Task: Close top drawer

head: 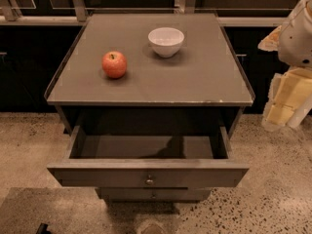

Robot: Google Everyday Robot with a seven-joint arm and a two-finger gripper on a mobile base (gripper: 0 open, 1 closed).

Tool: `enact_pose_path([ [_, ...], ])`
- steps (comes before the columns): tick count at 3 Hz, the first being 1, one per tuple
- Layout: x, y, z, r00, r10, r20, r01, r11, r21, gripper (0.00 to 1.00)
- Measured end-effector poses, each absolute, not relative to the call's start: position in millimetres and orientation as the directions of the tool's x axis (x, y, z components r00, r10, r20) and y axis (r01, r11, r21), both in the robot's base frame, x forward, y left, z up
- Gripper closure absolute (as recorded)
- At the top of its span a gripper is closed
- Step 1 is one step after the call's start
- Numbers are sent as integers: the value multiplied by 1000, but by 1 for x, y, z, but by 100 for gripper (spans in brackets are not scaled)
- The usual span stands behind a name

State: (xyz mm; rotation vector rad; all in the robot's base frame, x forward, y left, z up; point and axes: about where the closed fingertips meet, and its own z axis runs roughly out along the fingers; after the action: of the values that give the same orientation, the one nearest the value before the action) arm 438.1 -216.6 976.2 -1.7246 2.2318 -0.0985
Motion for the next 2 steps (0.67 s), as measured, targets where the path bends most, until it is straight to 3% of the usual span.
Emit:
enact_pose_path([
  [2, 433, -219, 968, -227, -942, -247, -924, 288, -250, 0],
])
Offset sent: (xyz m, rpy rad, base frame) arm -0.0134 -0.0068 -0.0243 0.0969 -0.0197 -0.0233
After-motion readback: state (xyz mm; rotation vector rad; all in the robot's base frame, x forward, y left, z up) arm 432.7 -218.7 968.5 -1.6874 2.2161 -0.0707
